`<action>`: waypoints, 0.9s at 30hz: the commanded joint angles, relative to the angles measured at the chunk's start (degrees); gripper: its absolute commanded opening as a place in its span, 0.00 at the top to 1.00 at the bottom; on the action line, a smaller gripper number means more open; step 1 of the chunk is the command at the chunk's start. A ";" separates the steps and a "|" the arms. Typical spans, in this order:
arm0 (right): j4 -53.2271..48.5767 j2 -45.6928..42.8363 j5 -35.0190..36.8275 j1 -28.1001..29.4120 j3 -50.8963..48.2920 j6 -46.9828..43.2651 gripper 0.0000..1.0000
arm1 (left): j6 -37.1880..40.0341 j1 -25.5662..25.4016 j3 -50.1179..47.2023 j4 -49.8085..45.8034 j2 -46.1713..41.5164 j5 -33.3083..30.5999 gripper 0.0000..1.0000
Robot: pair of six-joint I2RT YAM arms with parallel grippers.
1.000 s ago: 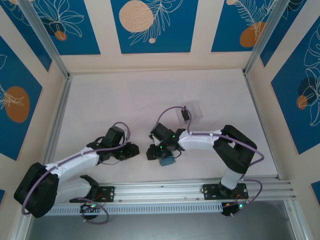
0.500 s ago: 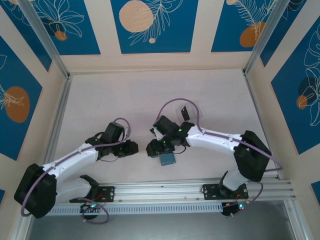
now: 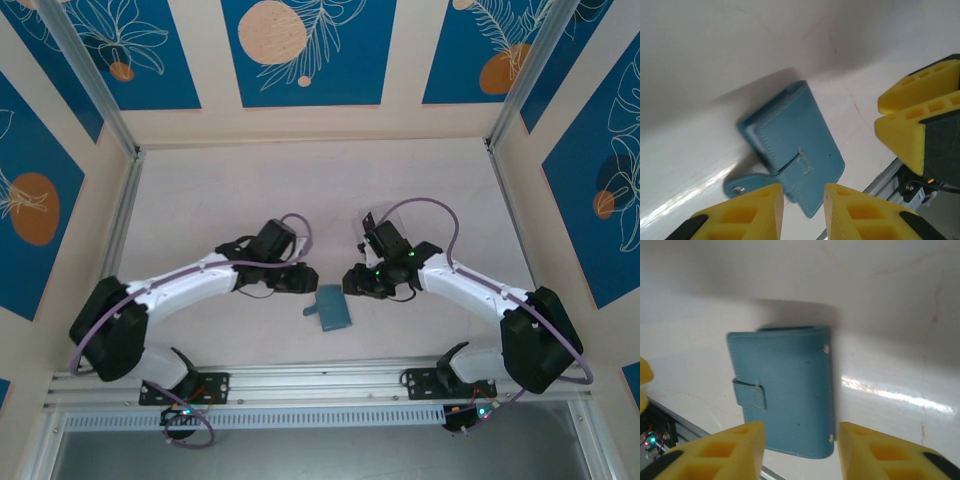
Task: Put the credit cards into the card holder
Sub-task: Turn over the card holder at the bottom-center of the table.
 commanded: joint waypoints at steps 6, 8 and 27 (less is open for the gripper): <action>6.06 1.77 -7.19 -0.86 -4.65 -0.20 0.44 | 1.31 -3.43 -0.71 3.14 9.55 1.11 0.74; 7.81 3.10 -8.25 -0.86 -5.49 -0.08 0.43 | 1.20 -3.48 -1.99 4.46 10.75 1.37 0.74; 21.88 12.65 -17.44 3.16 -7.03 1.90 0.71 | -2.33 -3.30 -9.24 12.82 14.29 3.44 0.75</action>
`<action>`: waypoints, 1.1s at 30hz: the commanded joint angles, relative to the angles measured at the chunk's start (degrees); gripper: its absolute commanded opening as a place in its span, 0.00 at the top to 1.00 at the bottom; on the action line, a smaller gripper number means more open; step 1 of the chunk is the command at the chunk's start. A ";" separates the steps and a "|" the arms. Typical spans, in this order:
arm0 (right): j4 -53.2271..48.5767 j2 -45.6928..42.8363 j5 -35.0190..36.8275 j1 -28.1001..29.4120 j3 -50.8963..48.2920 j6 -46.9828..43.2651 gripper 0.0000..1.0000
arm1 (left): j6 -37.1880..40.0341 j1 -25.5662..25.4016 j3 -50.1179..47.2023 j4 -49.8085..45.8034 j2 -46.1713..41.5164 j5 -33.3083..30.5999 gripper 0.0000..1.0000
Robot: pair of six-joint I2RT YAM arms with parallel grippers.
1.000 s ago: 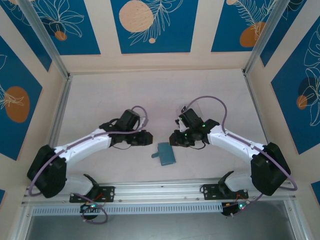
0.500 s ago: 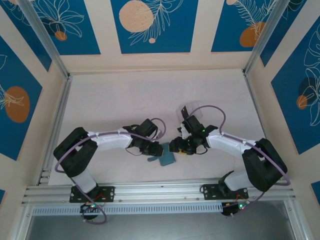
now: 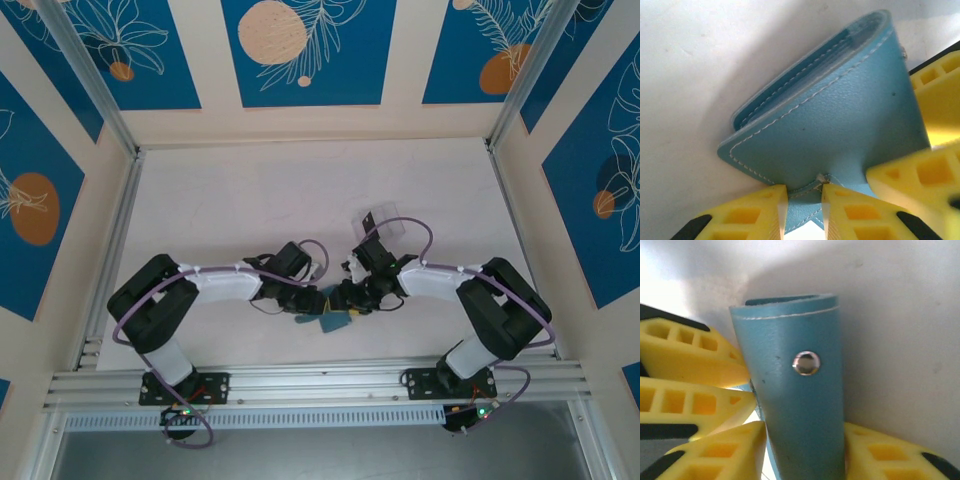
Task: Put the credit cards into the card holder
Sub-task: Turn over the card holder at the bottom-center of the table.
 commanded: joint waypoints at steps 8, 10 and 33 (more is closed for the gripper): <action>-14.82 -11.57 15.88 1.34 5.08 -1.44 1.00 | -2.56 4.16 -5.13 2.10 -6.33 -1.31 0.61; -23.88 -14.38 26.90 3.11 9.29 -1.62 1.00 | -1.24 5.50 -5.72 -0.97 -10.08 -5.34 0.50; -62.67 30.99 67.03 29.12 42.97 16.99 0.81 | -0.96 14.11 -9.81 -9.77 -22.58 -11.55 0.37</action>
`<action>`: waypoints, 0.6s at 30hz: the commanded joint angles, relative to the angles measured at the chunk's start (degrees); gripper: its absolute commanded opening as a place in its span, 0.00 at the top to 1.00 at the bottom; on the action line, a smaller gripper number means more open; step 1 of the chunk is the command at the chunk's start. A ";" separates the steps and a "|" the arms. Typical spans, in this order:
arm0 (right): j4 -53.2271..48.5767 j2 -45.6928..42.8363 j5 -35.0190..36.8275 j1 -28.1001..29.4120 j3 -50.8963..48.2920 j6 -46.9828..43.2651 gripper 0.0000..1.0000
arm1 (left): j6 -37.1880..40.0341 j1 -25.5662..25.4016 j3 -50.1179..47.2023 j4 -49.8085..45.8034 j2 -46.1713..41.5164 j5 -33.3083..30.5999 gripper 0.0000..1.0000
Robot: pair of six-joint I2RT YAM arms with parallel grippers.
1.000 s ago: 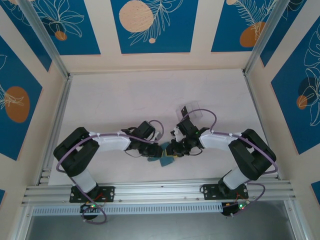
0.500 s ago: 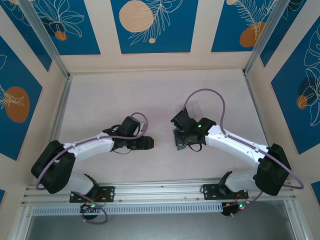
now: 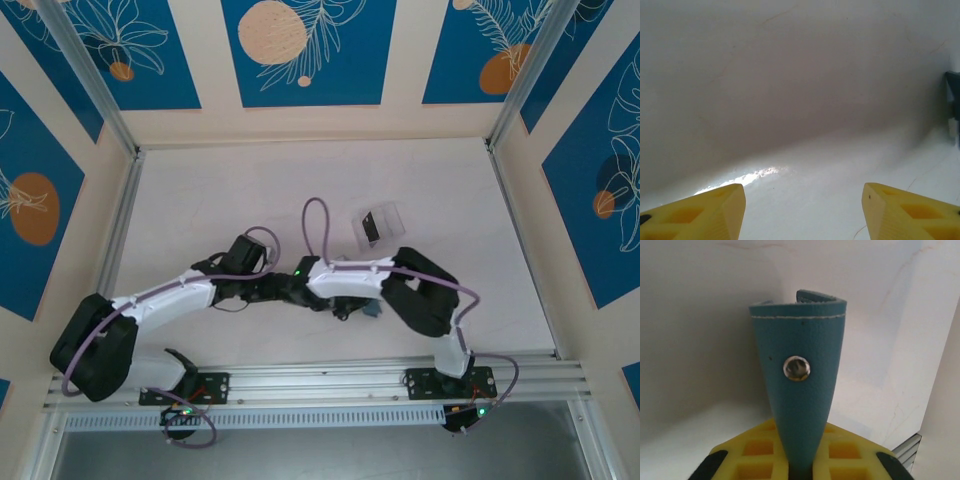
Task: Put the credit cards into the card holder
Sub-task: Turn over the card holder at the bottom-center of the table.
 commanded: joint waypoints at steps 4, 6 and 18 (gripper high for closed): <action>6.77 5.19 -6.64 3.34 5.45 -4.56 0.63 | -0.52 2.29 -0.88 -2.94 -3.21 -0.66 0.37; 11.43 3.08 -10.43 3.72 4.35 -8.00 0.52 | -0.46 2.90 -1.07 -3.49 -4.50 -0.73 0.37; 25.22 -25.44 -26.41 -7.38 -10.13 -17.97 0.48 | 2.75 3.39 -0.02 -1.62 -3.08 5.29 0.38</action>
